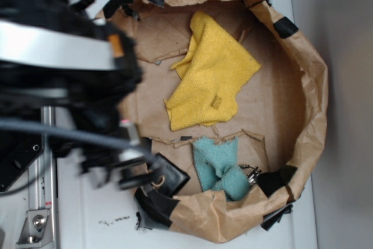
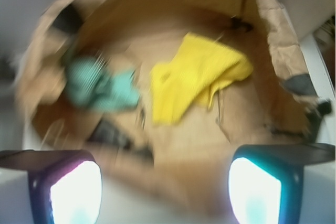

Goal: Grab the yellow cloth.

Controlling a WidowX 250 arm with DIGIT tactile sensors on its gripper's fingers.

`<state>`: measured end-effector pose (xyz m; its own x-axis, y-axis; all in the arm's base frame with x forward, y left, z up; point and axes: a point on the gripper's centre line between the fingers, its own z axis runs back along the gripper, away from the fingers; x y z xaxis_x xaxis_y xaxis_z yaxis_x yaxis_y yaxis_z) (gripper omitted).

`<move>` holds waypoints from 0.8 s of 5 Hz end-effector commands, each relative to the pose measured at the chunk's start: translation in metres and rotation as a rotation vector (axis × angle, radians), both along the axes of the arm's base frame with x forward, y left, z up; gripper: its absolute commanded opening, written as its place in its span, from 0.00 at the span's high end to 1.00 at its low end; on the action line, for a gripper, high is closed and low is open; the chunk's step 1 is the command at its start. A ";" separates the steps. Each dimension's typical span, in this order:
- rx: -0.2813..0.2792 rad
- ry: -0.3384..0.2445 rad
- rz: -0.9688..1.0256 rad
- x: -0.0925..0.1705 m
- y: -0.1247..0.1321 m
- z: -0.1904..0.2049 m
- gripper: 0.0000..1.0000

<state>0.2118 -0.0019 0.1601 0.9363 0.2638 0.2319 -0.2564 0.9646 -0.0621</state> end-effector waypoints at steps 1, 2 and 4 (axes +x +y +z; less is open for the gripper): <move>0.077 0.078 0.188 0.047 0.032 -0.068 0.00; 0.075 0.105 0.103 0.059 0.035 -0.107 0.00; 0.096 0.118 -0.014 0.077 0.034 -0.135 1.00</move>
